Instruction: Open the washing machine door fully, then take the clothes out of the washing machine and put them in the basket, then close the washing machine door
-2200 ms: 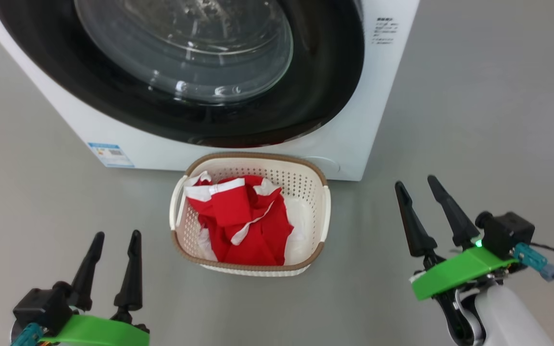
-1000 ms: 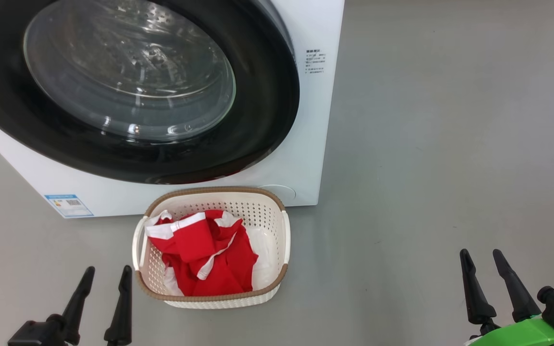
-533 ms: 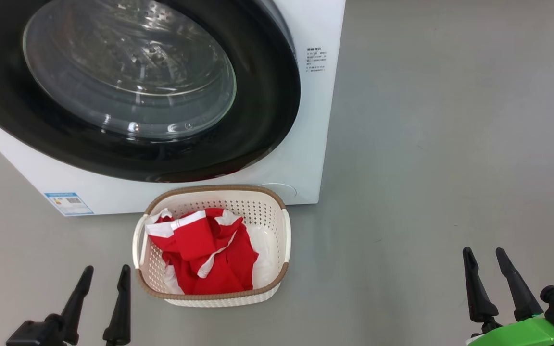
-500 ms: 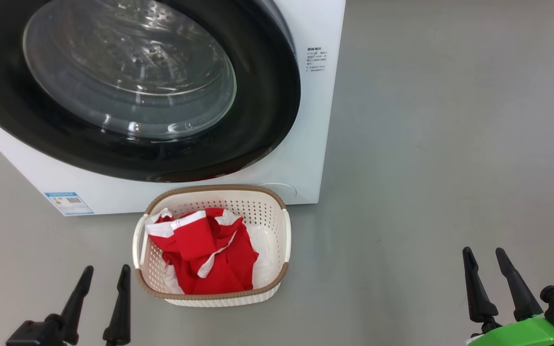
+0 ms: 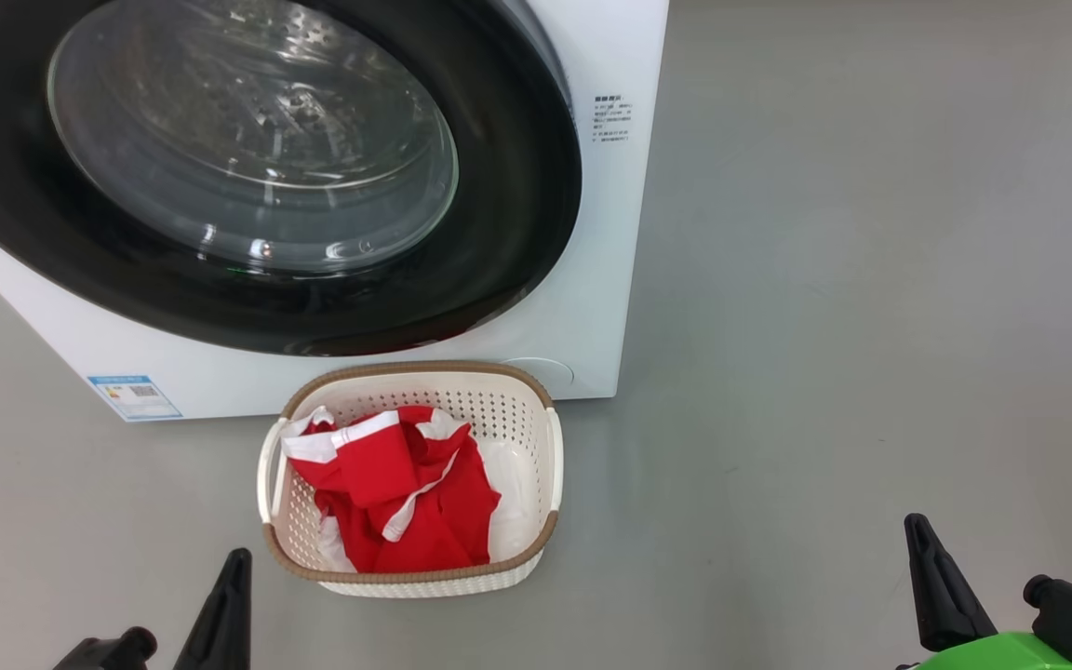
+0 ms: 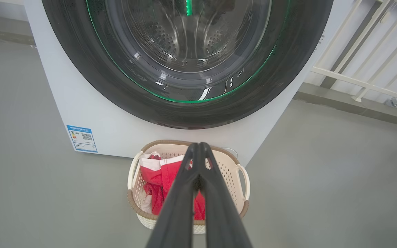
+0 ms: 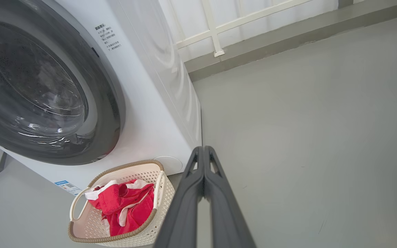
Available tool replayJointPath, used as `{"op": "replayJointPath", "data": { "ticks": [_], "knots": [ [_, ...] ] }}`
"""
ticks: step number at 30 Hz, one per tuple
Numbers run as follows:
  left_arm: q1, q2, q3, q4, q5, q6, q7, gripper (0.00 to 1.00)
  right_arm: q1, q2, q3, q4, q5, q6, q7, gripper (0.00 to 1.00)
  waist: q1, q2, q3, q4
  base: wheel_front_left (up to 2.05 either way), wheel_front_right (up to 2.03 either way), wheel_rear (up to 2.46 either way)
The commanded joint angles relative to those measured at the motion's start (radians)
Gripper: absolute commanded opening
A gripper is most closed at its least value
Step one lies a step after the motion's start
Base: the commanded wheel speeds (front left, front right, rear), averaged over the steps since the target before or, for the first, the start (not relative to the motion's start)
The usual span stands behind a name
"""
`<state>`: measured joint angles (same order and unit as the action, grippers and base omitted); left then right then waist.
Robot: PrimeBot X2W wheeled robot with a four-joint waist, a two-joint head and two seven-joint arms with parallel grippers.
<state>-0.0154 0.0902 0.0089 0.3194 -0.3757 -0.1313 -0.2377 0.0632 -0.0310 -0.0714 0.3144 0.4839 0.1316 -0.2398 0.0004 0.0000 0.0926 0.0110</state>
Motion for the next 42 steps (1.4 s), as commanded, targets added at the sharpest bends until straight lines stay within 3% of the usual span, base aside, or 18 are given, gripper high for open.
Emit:
{"op": "replayJointPath", "data": {
  "ticks": [1,6,42],
  "knots": [
    [-0.004,0.011,0.01,-0.024,-0.025,0.0,0.004,0.0,-0.007,-0.012,-0.001,-0.025,0.026,0.0,0.005,0.0,0.0019,0.0,-0.002,0.0,0.0,0.0,0.0],
    [-0.009,0.009,0.014,-0.024,-0.077,0.0,0.018,0.0,-0.015,-0.013,-0.002,-0.025,0.073,0.0,0.019,0.0,-0.0002,0.0,-0.004,-0.001,0.0,0.0,0.0],
    [-0.036,-0.006,0.043,-0.039,-0.435,0.0,0.122,0.0,-0.064,-0.019,-0.008,-0.038,0.404,0.0,0.118,0.0,-0.0003,0.0,-0.03,-0.004,0.0,0.0,0.0]
  ]
}}
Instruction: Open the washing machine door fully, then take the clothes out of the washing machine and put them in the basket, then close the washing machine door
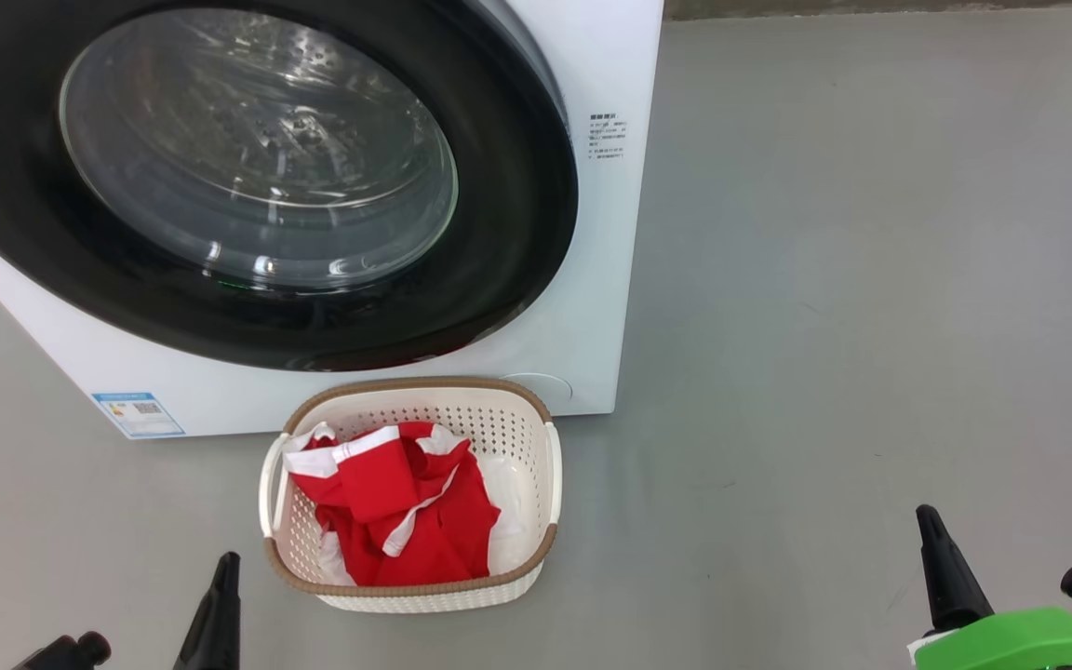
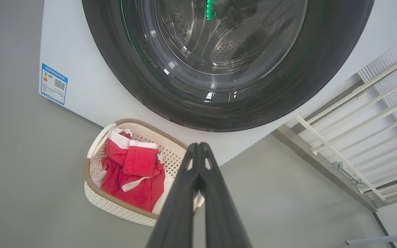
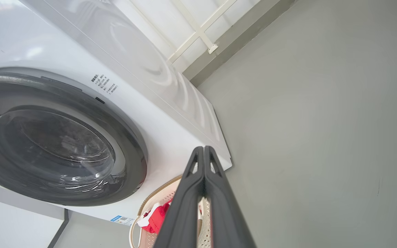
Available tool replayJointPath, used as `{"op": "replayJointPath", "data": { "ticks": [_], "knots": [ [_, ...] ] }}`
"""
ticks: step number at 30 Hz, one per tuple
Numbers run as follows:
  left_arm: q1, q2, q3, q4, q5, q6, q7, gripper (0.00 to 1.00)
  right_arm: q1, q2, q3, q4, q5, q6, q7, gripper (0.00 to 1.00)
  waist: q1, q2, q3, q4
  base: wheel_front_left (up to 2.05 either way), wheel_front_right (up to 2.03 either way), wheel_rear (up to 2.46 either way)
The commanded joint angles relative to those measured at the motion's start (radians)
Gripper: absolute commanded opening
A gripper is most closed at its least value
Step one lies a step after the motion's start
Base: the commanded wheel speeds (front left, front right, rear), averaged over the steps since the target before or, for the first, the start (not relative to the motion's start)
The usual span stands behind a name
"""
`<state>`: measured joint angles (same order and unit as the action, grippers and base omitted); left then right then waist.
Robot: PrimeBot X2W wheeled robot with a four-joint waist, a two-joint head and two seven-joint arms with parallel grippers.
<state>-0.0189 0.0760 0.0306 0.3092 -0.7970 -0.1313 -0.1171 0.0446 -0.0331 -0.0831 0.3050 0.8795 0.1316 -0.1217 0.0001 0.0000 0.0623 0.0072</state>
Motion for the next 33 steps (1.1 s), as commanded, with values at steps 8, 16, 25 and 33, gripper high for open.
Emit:
{"op": "replayJointPath", "data": {
  "ticks": [8,16,25,33],
  "knots": [
    [-0.039,0.004,0.028,-0.033,-0.105,0.0,0.028,0.0,-0.058,-0.018,0.001,-0.033,0.093,0.0,0.026,0.0,-0.0001,0.0,-0.007,-0.001,0.0,0.0,0.0],
    [-0.044,0.0,0.035,-0.037,-0.187,0.0,0.051,0.0,-0.068,-0.019,-0.002,-0.036,0.168,0.0,0.049,0.0,-0.0001,0.0,-0.013,-0.002,0.0,0.0,0.0],
    [-0.051,-0.003,0.042,-0.041,-0.279,0.0,0.078,0.0,-0.081,-0.02,-0.005,-0.039,0.251,-0.001,0.075,0.0,-0.0001,0.0,-0.02,-0.002,0.0,0.0,0.0],
    [-0.057,-0.007,0.049,-0.044,-0.361,0.0,0.101,0.0,-0.092,-0.02,-0.008,-0.043,0.326,-0.001,0.099,0.0,-0.0001,0.0,-0.026,-0.003,0.0,0.0,0.0]
  ]
}}
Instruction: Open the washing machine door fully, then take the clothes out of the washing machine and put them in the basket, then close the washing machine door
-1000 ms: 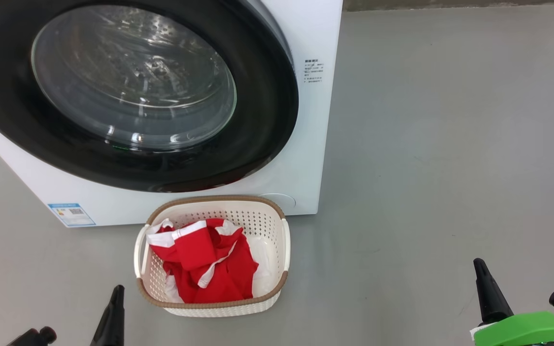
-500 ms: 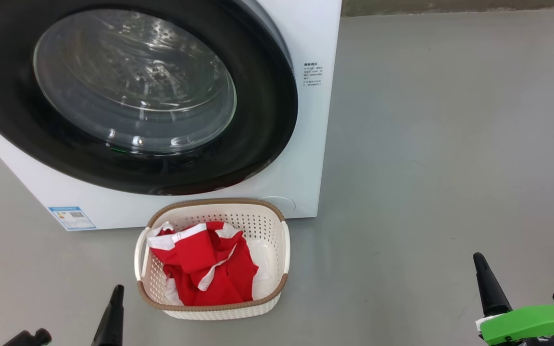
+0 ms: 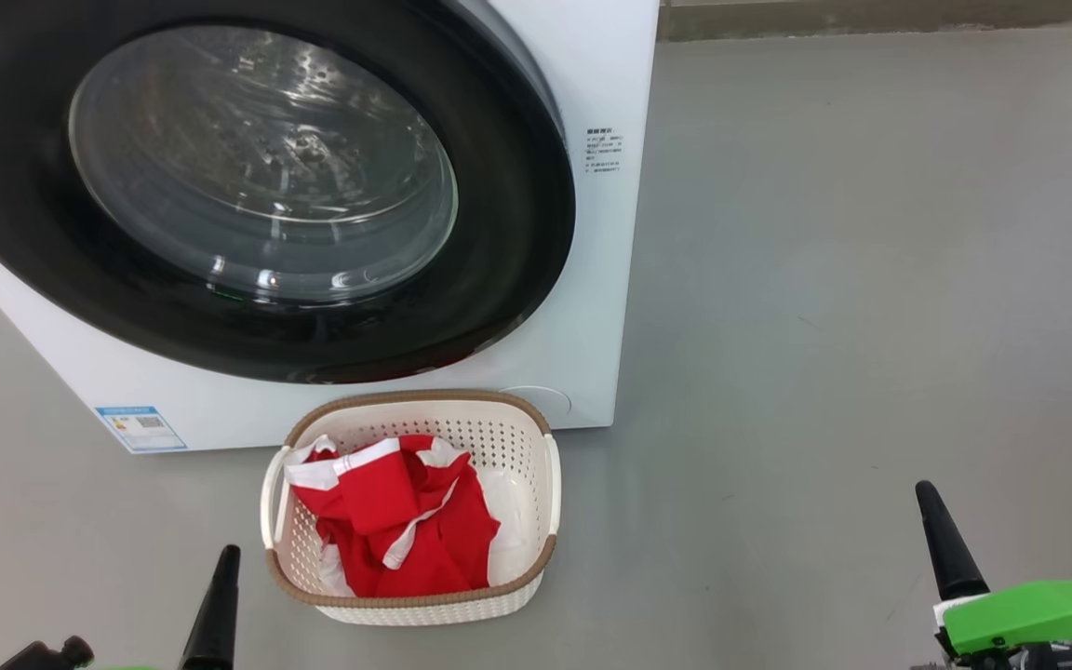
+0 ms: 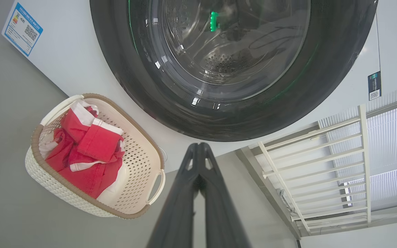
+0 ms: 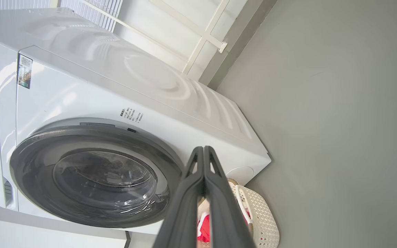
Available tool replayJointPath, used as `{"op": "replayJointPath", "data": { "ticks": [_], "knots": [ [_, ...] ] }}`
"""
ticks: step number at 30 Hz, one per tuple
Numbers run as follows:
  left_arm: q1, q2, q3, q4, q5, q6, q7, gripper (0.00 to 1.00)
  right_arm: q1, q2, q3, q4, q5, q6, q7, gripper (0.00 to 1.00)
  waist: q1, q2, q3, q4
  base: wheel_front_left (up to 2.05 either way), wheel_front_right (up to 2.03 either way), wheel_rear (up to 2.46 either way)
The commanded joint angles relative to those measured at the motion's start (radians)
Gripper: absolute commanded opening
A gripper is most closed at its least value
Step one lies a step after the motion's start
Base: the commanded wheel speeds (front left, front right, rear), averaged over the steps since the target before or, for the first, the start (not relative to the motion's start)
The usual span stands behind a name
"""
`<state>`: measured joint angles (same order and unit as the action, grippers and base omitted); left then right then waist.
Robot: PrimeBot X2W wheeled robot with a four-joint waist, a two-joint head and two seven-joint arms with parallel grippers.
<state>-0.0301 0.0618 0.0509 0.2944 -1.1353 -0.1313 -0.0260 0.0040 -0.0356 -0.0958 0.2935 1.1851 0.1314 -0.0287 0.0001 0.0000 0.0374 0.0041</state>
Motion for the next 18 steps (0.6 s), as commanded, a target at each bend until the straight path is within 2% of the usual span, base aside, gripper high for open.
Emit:
{"op": "replayJointPath", "data": {
  "ticks": [1,18],
  "knots": [
    [-0.047,0.007,0.029,-0.03,-0.033,0.0,0.013,0.0,-0.052,-0.018,0.005,-0.032,0.03,0.0,0.009,0.0,-0.0001,0.0,-0.002,0.0,0.0,0.0,0.0],
    [-0.058,0.0,0.042,-0.037,-0.197,0.0,0.061,0.0,-0.074,-0.019,-0.001,-0.038,0.179,-0.001,0.056,0.0,-0.0001,0.0,-0.014,-0.002,0.0,0.0,0.0]
  ]
}}
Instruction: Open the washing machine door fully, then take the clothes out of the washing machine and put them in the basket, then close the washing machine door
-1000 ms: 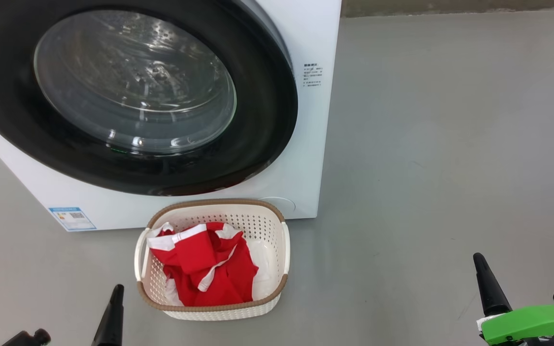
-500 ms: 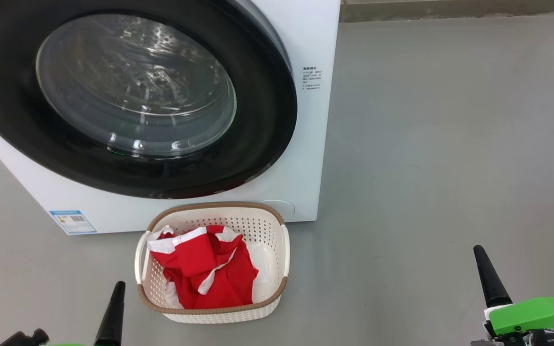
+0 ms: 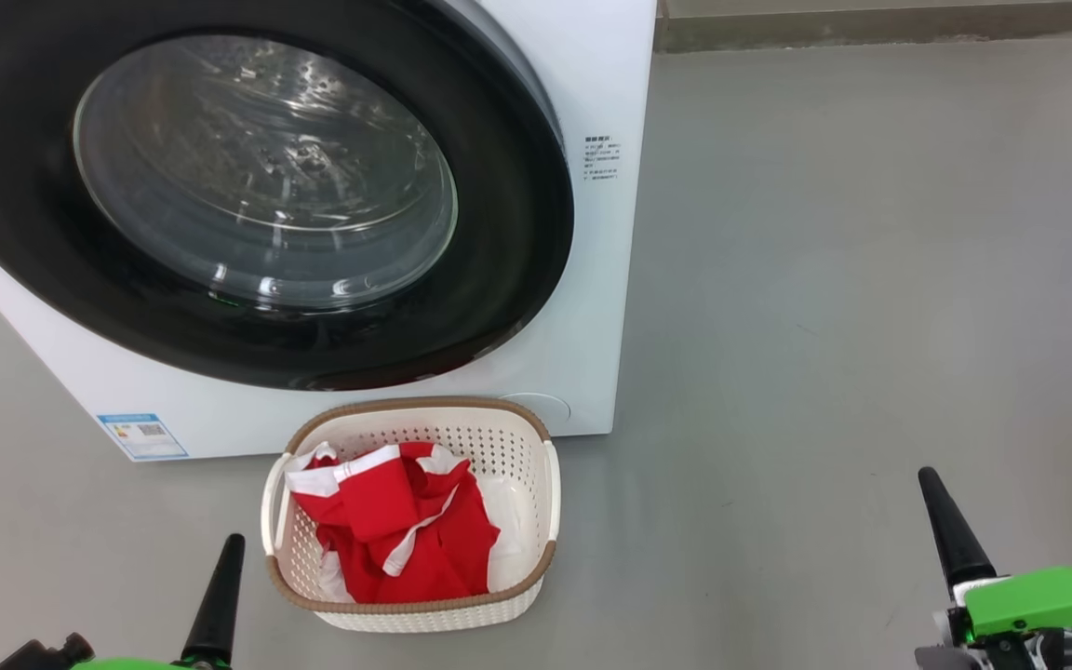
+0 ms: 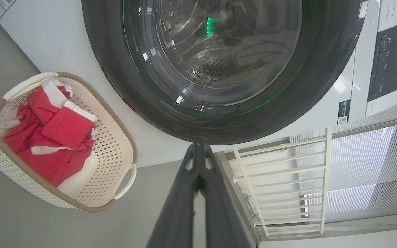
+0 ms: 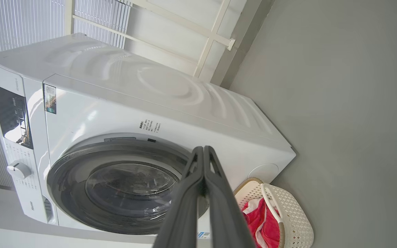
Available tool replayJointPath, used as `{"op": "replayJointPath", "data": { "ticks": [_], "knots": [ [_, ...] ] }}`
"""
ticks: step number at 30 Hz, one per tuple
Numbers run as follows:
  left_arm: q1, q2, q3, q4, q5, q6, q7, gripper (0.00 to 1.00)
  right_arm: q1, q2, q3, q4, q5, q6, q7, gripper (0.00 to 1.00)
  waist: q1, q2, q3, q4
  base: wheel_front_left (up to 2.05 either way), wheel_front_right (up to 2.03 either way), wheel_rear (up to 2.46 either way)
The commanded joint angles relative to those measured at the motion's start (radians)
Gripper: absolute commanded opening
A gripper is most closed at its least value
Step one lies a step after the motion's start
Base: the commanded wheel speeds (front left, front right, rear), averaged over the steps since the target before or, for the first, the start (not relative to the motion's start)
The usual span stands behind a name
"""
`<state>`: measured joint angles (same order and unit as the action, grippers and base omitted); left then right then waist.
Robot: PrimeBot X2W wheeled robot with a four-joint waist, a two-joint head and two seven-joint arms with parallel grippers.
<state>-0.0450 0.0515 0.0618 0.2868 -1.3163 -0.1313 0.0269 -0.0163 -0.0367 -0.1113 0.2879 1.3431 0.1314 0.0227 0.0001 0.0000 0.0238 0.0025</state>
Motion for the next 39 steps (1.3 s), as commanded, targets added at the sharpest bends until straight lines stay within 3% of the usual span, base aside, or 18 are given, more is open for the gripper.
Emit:
{"op": "replayJointPath", "data": {
  "ticks": [1,27,39],
  "knots": [
    [-0.044,0.01,0.032,-0.03,-0.026,0.0,0.011,0.0,-0.055,-0.018,0.014,-0.033,0.03,-0.001,0.008,0.0,-0.0001,0.0,-0.001,0.0,0.0,0.0,0.0],
    [-0.063,-0.001,0.053,-0.042,-0.291,0.001,0.087,0.0,-0.091,-0.019,0.004,-0.044,0.271,-0.001,0.085,0.0,-0.0001,0.0,-0.021,-0.003,0.0,0.0,0.0],
    [-0.063,-0.001,0.053,-0.042,-0.291,0.001,0.087,0.0,-0.091,-0.018,0.003,-0.043,0.27,-0.001,0.086,0.0,-0.0001,0.0,-0.021,-0.003,0.0,0.0,0.0]
  ]
}}
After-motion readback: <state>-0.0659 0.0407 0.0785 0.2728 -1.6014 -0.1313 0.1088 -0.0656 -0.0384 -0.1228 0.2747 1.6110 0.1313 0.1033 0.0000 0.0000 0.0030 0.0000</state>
